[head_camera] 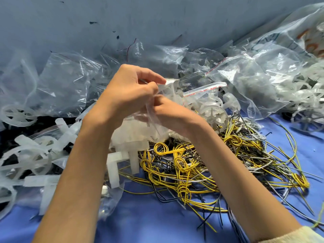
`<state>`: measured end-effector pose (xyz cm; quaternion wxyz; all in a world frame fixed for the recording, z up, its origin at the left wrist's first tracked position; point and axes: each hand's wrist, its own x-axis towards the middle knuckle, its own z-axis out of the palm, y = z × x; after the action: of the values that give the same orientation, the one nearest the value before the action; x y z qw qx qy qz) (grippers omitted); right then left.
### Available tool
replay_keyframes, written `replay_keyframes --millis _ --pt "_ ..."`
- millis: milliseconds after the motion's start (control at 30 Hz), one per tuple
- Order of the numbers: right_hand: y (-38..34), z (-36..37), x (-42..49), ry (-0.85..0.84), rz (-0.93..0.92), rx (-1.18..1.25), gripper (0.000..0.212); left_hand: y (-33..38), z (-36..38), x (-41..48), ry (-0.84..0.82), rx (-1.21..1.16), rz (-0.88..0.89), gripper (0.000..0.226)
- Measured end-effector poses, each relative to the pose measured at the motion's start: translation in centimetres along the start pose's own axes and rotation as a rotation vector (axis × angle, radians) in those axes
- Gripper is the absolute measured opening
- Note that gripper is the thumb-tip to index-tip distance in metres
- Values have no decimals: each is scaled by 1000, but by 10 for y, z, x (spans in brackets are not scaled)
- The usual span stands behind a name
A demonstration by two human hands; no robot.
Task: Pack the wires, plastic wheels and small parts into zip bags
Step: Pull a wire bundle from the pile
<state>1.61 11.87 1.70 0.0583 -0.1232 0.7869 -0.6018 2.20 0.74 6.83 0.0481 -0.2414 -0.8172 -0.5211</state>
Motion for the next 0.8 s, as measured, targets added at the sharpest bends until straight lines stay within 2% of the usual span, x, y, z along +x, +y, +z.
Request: replay_keyframes --millis 67,133,200,267,367,400,467,500,567,667,733,800 --pt "-5 -6 -5 -60 -21 -281 17 -1 -1 -1 -11 6 -5 35" --pt "-10 -14 -10 -61 -38 -439 5 -1 -1 -1 -18 13 -9 36" --pt "-13 -24 -13 11 -34 -558 16 -1 1 -1 -28 15 -6 36" --pt "-14 -33 -16 75 -29 -536 7 1 3 -1 -34 31 4 36" --pt "-10 -37 -13 188 -71 -514 37 3 7 -2 -19 62 17 35" --pt "-8 -32 -12 227 -101 -521 35 4 8 -2 -16 68 21 33" --pt "-6 -22 -8 258 -154 -531 7 5 9 -2 -7 57 22 30" --pt "-4 -17 -5 252 -166 -535 13 5 9 -2 1 46 17 29" --pt "-4 -13 -5 115 -164 -479 8 4 8 -1 5 56 17 32" --pt "-12 -24 -15 -202 -93 -536 7 2 7 -2 -37 83 21 32" --pt "-20 -42 -28 -272 -75 -630 8 1 12 -2 -75 105 19 30" --pt "-31 -62 -40 -237 -58 -700 16 -1 12 0 -74 162 27 28"
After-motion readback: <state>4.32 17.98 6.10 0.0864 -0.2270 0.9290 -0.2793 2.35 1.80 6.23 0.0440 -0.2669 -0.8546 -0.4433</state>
